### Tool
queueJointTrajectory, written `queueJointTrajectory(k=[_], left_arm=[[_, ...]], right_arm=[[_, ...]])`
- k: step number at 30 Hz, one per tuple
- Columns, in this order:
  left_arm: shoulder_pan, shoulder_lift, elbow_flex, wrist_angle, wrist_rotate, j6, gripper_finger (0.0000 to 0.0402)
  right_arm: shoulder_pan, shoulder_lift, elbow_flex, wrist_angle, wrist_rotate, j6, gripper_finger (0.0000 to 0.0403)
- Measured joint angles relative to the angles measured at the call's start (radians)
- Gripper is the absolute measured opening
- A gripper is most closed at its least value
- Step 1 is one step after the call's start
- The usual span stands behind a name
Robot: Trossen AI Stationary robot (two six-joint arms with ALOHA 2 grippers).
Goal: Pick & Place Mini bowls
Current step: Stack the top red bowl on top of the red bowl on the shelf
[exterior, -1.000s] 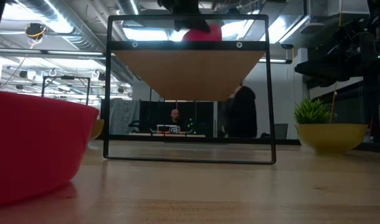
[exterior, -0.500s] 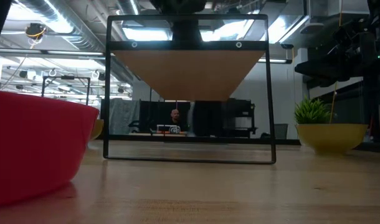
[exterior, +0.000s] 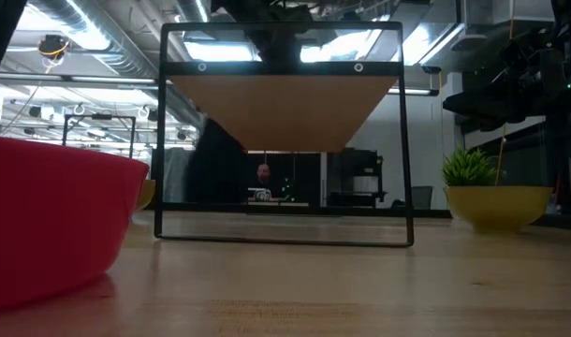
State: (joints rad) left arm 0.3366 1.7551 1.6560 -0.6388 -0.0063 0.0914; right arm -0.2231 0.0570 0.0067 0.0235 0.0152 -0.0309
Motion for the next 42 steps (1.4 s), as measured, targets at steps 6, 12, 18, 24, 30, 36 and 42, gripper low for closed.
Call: queueJointTrajectory(k=[6, 12, 18, 24, 30, 36, 42], left_arm=[[-0.001, 0.013, 0.001, -0.006, 0.001, -0.004, 0.0003], [-0.001, 0.021, 0.001, -0.011, 0.001, -0.004, 0.0003], [-0.001, 0.021, 0.001, -0.02, 0.001, -0.038, 0.0011], [-0.001, 0.021, 0.001, -0.02, 0.0, -0.044, 0.0023], [-0.001, 0.02, 0.001, -0.02, 0.0, -0.044, 0.0031], [-0.001, 0.02, 0.001, -0.02, 0.0, -0.044, 0.0038], [-0.004, 0.013, 0.012, -0.022, 0.0, -0.029, 0.0039]], right_arm=[[0.0, 0.0, 0.0, 0.0, 0.0, 0.0, 0.0075], [0.0, 0.0, 0.0, 0.0, 0.0, 0.0, 0.0075], [0.0, 0.0, 0.0, 0.0, 0.0, 0.0, 0.0075], [0.0, 0.0, 0.0, 0.0, 0.0, 0.0, 0.0075], [0.0, 0.0, 0.0, 0.0, 0.0, 0.0, 0.0075], [0.0, 0.0, 0.0, 0.0, 0.0, 0.0, 0.0075], [0.0, 0.0, 0.0, 0.0, 0.0, 0.0, 0.0075]])
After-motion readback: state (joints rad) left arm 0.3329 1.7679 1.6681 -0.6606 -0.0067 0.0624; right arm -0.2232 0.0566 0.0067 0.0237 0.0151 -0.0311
